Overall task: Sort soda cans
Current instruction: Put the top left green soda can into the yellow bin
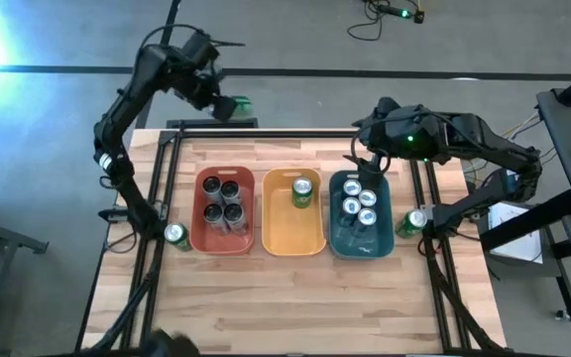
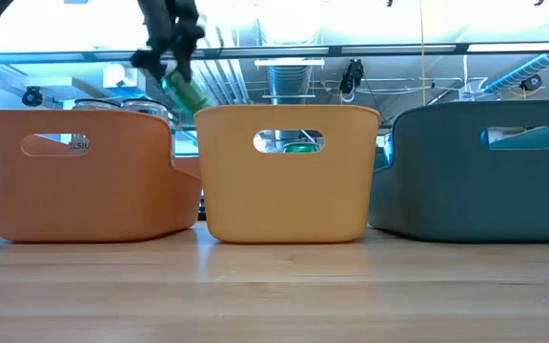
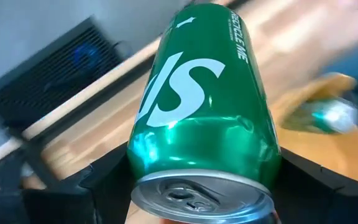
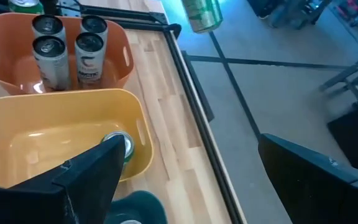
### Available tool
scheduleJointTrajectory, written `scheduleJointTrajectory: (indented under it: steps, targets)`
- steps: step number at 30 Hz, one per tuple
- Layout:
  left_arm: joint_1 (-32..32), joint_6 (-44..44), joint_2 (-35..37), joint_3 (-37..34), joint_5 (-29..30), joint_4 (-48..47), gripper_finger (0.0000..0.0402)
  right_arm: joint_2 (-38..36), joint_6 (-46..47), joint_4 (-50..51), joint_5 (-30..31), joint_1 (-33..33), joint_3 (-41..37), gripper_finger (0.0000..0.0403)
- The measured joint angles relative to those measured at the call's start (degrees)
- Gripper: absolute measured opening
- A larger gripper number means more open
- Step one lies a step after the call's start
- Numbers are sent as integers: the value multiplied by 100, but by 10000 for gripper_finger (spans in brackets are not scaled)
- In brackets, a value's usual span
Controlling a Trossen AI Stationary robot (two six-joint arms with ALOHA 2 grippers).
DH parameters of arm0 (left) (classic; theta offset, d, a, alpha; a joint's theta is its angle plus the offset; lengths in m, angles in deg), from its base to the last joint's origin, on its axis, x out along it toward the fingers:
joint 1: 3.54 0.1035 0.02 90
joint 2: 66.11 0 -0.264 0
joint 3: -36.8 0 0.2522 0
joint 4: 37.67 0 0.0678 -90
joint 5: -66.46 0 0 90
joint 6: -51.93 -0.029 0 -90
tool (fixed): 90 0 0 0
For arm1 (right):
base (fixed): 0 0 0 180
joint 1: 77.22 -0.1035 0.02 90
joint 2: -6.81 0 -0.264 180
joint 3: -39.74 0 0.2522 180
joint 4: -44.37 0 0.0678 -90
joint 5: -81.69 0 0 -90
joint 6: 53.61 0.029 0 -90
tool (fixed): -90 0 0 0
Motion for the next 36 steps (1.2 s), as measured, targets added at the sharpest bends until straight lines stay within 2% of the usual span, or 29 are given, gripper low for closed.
scheduleJointTrajectory:
  steps: [4, 8, 11, 15, 19, 25, 32, 36]
  targets:
    - [-1050, -4, 30, 326, 63, 109, 285, -93, -110, 4, 21, 0, -50, 364]
    - [-2263, -55, -57, 647, 449, 434, 285, -162, -150, 74, 20, 0, -61, 364]
    - [-3001, -90, -171, 767, 828, 293, 285, -280, 198, 335, 0, -16, -61, 364]
    - [-3573, -92, -314, 712, 1227, 92, 286, -471, 1032, 912, -109, -44, -61, 364]
    - [-3873, -168, -586, 641, 1244, 10, 286, -655, 1838, 1311, -134, -330, -61, 364]
    - [-4082, -300, -1088, 639, 1109, 11, 286, -693, 3284, 1476, -449, -1169, -61, 364]
    - [-4056, -332, -1654, 643, 938, 15, 286, -303, 4486, 1579, -353, -2386, -61, 364]
    - [-4112, -435, -1858, 643, 910, 17, 286, -9, 4821, 1712, -235, -2741, -64, 364]
